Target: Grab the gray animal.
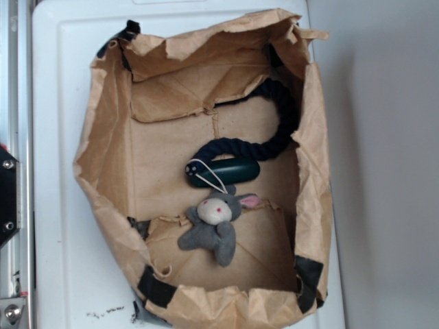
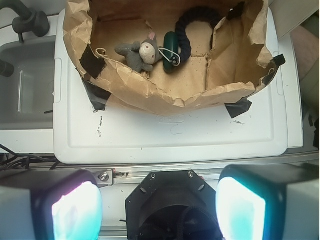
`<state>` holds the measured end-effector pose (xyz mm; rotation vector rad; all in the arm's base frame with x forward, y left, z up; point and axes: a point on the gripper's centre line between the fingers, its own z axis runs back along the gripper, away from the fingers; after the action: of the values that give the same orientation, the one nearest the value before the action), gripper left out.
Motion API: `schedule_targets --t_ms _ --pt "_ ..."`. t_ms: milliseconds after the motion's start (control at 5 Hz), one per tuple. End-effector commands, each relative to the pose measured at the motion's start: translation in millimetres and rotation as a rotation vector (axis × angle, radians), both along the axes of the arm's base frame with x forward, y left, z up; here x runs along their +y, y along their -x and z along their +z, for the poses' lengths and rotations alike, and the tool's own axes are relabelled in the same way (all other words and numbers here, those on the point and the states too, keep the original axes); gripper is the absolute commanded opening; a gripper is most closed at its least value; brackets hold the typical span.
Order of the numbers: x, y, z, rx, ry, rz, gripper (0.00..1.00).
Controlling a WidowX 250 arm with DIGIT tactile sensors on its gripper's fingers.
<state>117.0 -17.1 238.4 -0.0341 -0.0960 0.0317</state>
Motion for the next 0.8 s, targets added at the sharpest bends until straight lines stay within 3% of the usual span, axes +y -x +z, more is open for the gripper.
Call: schedule_targets --t_ms 0,400,600 --pt "0.0 0.0 0.0 0.000 0.000 0.000 1.00" --pt "-26.0 -79.2 -0.1 -0.069 0.051 0.000 1.00" --pt "-40.0 -86.9 -17.3 -0.056 0.055 -0.157 1.00"
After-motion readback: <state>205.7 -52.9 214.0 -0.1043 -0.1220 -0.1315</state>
